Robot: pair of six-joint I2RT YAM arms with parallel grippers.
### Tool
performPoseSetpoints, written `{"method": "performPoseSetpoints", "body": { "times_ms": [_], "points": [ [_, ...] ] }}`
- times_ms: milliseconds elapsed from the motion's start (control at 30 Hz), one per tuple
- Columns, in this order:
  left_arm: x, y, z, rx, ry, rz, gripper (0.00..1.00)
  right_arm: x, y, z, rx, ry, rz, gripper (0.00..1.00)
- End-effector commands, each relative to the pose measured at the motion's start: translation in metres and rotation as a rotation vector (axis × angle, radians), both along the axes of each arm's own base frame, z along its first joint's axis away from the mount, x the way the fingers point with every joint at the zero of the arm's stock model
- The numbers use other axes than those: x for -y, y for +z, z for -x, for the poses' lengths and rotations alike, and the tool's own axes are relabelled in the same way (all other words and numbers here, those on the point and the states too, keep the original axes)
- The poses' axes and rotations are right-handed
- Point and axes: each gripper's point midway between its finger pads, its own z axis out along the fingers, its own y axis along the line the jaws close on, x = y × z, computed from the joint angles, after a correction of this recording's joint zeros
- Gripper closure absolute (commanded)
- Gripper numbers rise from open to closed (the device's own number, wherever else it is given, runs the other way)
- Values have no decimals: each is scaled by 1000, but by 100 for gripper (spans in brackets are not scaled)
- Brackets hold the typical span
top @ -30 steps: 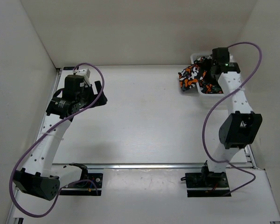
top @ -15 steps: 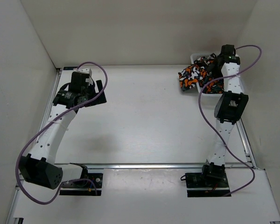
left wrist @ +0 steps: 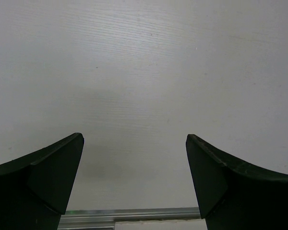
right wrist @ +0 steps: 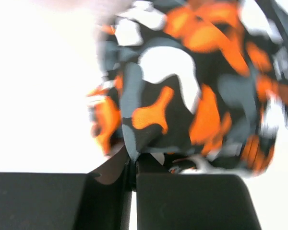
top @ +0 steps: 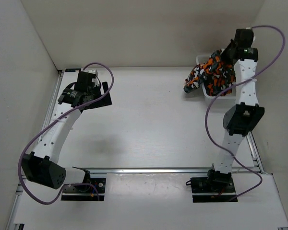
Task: Fold and stack the shorts
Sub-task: Grab the shorts from the pile, then move the shorts to the center of the board
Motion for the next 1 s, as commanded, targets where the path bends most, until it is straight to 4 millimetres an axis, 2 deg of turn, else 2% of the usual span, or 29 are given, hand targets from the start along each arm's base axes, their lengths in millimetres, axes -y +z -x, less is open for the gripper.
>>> {"method": "performPoseSetpoints", "body": {
  "times_ms": [0,33,67,100,133,167,200,233,267,300,333,367,400,433,467,500,533,567,600,633,667,767,800,833,867,900,933,967],
  "points": [
    [-11,46,4,112,55,1,1,-74,202,55,476,269,25,100],
    [-13,60,4,137,63,1,1,-101,221,66,531,346,6,100],
    [-14,63,3,134,69,-7,1,-119,235,77,567,406,-11,100],
    [-16,68,2,136,77,-15,1,-149,253,98,608,488,-33,100],
    [-21,72,7,126,99,-19,1,-168,264,111,641,560,-38,100],
    [-21,84,4,147,99,-12,1,-182,273,123,662,593,-46,100],
    [-24,89,4,153,119,-3,1,-210,279,144,677,659,-43,100],
    [-28,93,5,156,128,-3,1,-223,277,154,676,696,-34,100],
    [-26,97,5,164,121,8,1,-237,273,163,669,731,-22,100],
    [-29,101,3,175,134,10,1,-255,253,175,622,749,8,100],
    [-31,105,6,187,143,26,1,-264,245,178,619,749,24,100],
    [-32,107,10,190,143,27,1,-284,206,190,535,788,28,100],
    [-32,107,10,190,143,27,1,-289,184,193,492,774,35,98],
    [-33,111,13,203,143,31,1,-291,160,195,449,760,60,86],
    [-33,116,16,215,149,42,1,-305,147,208,445,788,45,61],
    [-33,110,17,202,149,38,1,-308,85,212,314,794,69,36],
    [-34,110,20,205,149,39,1,-307,59,215,255,769,72,23],
    [-33,104,23,188,140,43,1,-299,31,222,160,734,76,5],
    [-32,96,26,162,122,31,1,-289,1,228,64,682,46,0],
    [-26,88,28,136,90,44,1,-279,-6,235,34,660,40,0],
    [-23,67,34,71,73,44,1,-270,-14,239,8,635,47,0],
    [-14,30,47,-49,58,70,1,-245,-29,261,-11,601,84,0],
    [-4,8,56,-109,62,92,1,-239,-31,266,-9,591,92,3],
    [-4,-5,59,-139,83,99,1,-228,-36,274,-8,569,91,7],
    [-3,-16,61,-163,104,106,1,-222,-38,276,-10,553,84,21],
    [-6,-29,65,-197,140,99,1,-220,-41,280,-12,553,85,28],
    [-7,-57,70,-276,178,93,1,-216,-46,283,-24,553,76,37],
    [-10,-69,70,-311,196,103,1,-214,-46,282,-27,548,68,46]
  ]
}}
